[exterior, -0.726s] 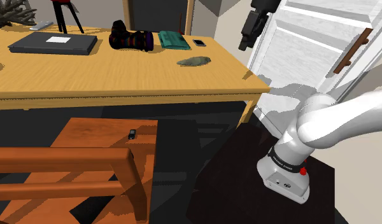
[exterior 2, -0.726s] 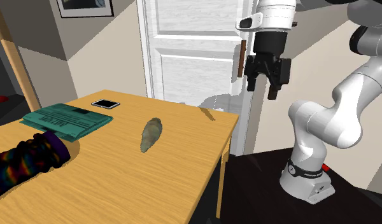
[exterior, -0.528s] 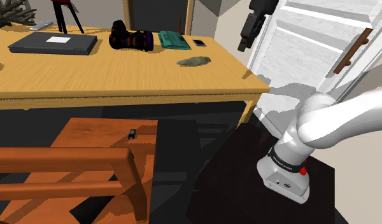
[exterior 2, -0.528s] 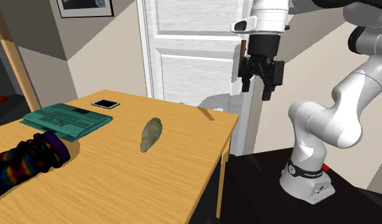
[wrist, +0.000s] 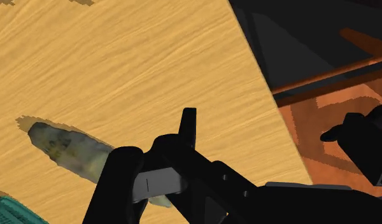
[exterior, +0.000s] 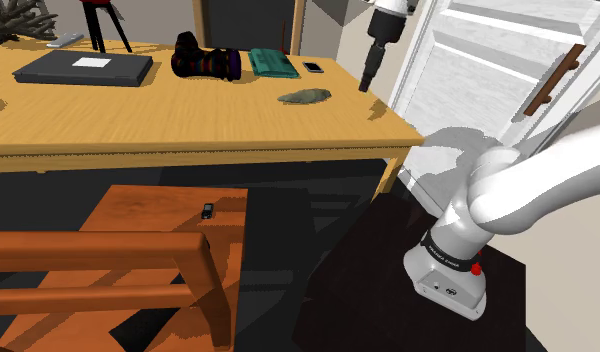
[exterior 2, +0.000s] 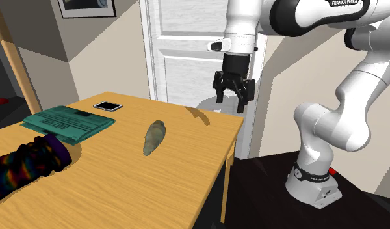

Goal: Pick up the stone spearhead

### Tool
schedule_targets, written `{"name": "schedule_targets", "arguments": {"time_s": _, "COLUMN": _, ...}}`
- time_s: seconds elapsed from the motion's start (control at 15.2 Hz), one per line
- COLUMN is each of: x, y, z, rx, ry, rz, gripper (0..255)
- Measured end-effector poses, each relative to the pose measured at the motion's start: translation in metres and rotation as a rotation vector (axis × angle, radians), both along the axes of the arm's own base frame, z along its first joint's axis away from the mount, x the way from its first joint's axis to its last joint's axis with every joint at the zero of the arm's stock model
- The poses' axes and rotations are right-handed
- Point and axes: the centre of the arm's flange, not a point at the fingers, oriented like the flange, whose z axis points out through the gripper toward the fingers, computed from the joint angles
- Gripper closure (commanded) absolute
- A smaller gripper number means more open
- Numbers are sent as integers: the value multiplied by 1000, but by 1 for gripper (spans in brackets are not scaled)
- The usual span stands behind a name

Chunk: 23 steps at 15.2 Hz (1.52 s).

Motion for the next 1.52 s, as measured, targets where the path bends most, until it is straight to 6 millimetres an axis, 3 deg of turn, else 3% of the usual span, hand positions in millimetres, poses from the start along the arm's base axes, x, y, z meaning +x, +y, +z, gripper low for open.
{"name": "schedule_targets", "arguments": {"time_s": 0.73, "x": 111, "y": -57, "z": -51, "rx": -98, "ry": -47, "rz": 384, "gripper": 0}}
{"name": "schedule_targets", "arguments": {"time_s": 1.19, "x": 190, "y": -70, "z": -83, "rx": -160, "ry": -77, "rz": 629, "gripper": 0}}
{"name": "schedule_targets", "arguments": {"time_s": 1.32, "x": 213, "y": -66, "z": -91, "rx": -178, "ry": -85, "rz": 700, "gripper": 0}}
{"name": "schedule_targets", "arguments": {"time_s": 1.52, "x": 230, "y": -66, "z": -104, "rx": -192, "ry": -91, "rz": 754, "gripper": 0}}
